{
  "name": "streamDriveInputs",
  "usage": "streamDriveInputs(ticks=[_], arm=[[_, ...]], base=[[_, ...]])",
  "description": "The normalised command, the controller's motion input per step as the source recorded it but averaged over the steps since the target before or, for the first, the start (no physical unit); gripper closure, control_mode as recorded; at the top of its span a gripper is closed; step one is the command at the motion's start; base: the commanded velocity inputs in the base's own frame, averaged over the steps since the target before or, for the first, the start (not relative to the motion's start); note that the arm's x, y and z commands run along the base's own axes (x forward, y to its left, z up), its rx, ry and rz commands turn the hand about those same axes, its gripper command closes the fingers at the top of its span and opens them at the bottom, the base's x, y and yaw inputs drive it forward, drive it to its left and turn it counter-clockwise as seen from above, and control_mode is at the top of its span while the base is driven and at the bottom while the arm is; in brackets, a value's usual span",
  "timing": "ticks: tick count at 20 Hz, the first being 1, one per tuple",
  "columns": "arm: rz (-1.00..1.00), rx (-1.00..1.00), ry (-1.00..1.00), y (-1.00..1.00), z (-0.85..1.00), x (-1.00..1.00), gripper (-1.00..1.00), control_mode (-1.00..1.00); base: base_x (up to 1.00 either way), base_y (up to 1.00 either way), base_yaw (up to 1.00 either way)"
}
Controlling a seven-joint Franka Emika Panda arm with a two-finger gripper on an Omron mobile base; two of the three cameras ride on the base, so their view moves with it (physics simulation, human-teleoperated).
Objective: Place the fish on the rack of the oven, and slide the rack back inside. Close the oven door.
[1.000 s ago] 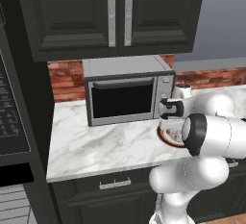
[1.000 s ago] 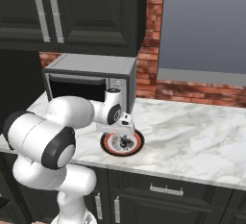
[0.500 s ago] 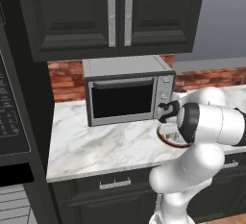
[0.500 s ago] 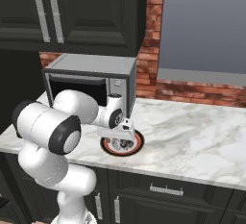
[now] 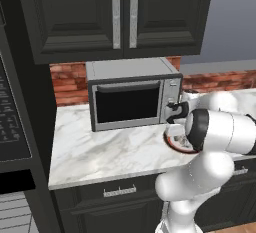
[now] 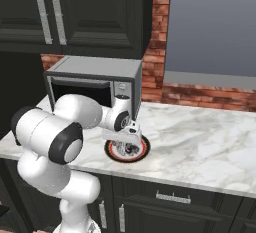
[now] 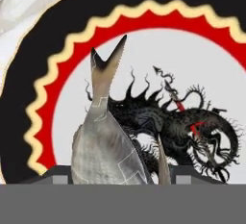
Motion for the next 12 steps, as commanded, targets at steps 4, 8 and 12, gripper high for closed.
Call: streamDriveInputs(ticks=[4,8,12], arm=[[0.00,0.08,-0.23,0.00,0.89,-0.47,1.00,-1.00],[0.00,0.04,-0.23,0.06,1.00,-0.48,1.00,-1.00],[0.00,0.00,-0.13,0.19,1.00,-0.25,1.00,-1.00]], base=[[0.00,0.00,0.00],[0.00,0.00,0.00],[0.00,0.00,0.00]])
